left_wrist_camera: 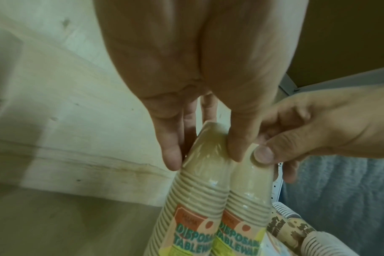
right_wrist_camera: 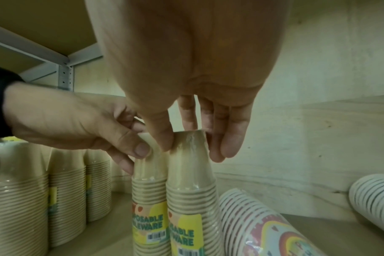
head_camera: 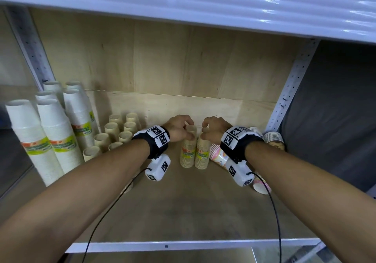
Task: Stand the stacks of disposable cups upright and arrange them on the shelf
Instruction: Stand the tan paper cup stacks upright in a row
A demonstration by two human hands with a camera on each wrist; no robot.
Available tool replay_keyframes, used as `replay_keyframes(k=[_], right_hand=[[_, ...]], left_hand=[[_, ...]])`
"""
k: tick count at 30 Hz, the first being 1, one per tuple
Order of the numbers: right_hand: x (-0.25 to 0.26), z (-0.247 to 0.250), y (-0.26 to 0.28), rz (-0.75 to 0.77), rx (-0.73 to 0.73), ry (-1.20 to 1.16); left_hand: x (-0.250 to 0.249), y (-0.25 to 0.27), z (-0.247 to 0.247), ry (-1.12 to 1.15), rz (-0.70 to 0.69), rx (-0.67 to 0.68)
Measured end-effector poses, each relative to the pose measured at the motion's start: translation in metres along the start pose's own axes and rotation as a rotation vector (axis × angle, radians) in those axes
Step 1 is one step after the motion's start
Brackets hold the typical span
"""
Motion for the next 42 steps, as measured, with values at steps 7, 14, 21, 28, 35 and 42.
replay_keyframes(k=[7, 14, 21, 28, 35, 42], right_hand=[[0.007, 0.002, 0.008, 0.012, 0.016, 0.024], [0.030, 0.010, 0.027, 0.062, 0.054, 0.131], [0.072, 0.008, 0.040, 0.155, 0.266, 0.142], [0.130, -0.018, 0.049, 0.271, 0.355, 0.088], [0.185, -0.036, 0.056, 0.437, 0.392, 0.060], [0.213, -0.048, 0.058, 0.509, 0.348, 0.096]], left_hand=[[-0.013, 0.009, 0.003, -0.140, 0.007, 0.027], [-0.028, 0.037, 0.012, -0.261, 0.066, 0.068], [-0.019, 0.082, 0.026, -0.188, 0.184, 0.111], [0.014, 0.138, 0.037, -0.165, 0.349, 0.112], [0.042, 0.197, 0.055, -0.145, 0.474, 0.090], [0.065, 0.238, 0.064, -0.144, 0.561, 0.008]])
Point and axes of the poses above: each hand's wrist, its own y-axis away from the middle knuckle, its own z-axis out of the back of the hand, x = y × z, the point moved 3 cm from there along -y, towards the middle knuckle, and after that the axes turned 14 degrees about x, right-handed, at the moved point
